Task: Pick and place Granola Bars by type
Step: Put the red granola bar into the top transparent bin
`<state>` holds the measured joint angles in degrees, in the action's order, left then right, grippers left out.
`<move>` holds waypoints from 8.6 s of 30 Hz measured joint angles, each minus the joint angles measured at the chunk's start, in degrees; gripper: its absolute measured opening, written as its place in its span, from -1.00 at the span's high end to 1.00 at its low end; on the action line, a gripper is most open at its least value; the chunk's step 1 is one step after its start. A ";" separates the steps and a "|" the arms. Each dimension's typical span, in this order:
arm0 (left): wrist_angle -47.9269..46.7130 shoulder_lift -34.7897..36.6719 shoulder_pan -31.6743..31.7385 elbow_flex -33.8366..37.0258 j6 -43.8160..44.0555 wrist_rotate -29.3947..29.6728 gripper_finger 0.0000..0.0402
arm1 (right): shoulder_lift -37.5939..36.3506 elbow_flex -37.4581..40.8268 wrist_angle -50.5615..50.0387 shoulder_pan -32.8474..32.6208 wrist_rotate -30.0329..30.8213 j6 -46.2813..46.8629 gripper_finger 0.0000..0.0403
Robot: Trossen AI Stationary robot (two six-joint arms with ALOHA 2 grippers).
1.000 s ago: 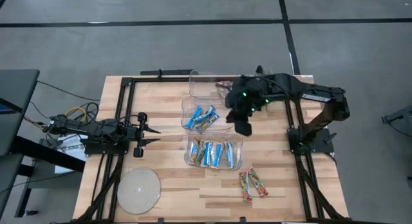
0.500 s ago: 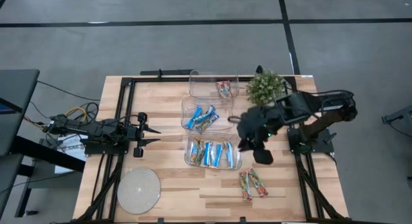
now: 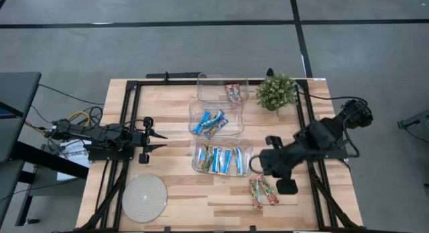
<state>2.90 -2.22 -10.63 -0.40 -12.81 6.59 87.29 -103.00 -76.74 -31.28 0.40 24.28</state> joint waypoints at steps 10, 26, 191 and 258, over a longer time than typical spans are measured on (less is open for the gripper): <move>0.00 0.00 -0.01 -0.01 0.00 0.00 0.43 | 0.10 8.13 -0.92 -5.83 1.23 19.09 0.72; 0.00 0.00 -0.01 -0.01 0.01 0.02 0.43 | 0.12 23.22 0.84 -6.63 1.04 45.61 0.72; 0.02 -0.02 0.00 0.01 -0.01 0.02 0.43 | -5.00 36.46 60.52 51.66 -6.84 10.37 0.84; 0.00 -0.02 -0.01 0.00 -0.01 -0.02 0.43 | 35.36 -3.87 21.21 62.64 -3.36 -10.93 0.87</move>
<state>2.90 -2.24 -10.63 -0.39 -12.82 6.57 122.65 -106.87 -55.53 31.35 -2.96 13.34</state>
